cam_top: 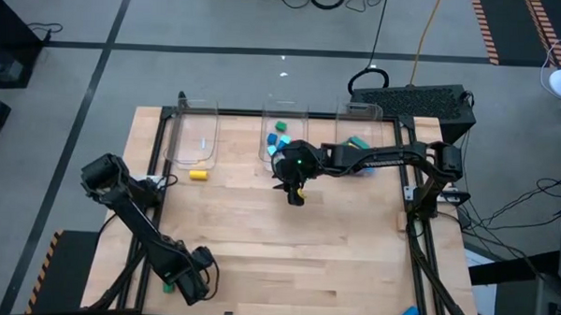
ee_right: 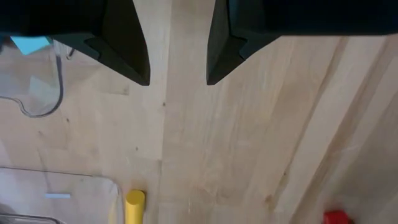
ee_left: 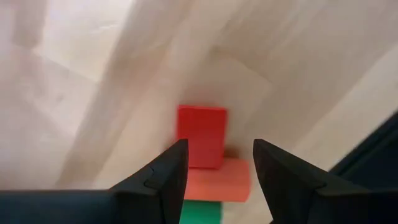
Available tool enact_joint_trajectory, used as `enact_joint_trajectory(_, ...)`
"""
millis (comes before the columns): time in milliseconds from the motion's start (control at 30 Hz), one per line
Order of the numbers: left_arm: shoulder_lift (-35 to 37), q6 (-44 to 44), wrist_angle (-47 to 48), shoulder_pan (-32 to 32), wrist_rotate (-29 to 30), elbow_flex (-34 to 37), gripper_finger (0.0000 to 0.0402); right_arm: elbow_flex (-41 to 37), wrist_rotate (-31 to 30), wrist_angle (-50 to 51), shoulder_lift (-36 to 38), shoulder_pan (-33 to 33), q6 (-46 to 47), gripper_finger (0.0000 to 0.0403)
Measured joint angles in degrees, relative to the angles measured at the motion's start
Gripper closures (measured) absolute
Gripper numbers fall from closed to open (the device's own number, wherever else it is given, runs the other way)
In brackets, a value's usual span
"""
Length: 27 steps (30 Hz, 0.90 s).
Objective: Sort blocks by size
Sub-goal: Put the red half circle block into the center transparent bin
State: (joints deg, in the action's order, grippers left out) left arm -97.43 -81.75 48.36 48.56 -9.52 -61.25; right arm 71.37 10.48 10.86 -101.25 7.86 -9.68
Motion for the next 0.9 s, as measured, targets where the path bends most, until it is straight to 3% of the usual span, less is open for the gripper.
enact_joint_trajectory(367,0.02,2.53,2.11,-0.82,1.48,-2.08,0.0215,0.00,0.00,0.34,0.00,0.00,0.01,0.0261)
enact_joint_trajectory(700,0.03,4.71,2.29,-0.51,5.26,-2.08,0.0139,0.00,0.05,1.75,0.00,0.00,0.01,0.0261)
enact_joint_trajectory(900,0.04,3.03,2.10,1.34,5.29,-0.80,0.0128,0.00,0.09,1.83,0.00,0.00,0.01,0.0261)
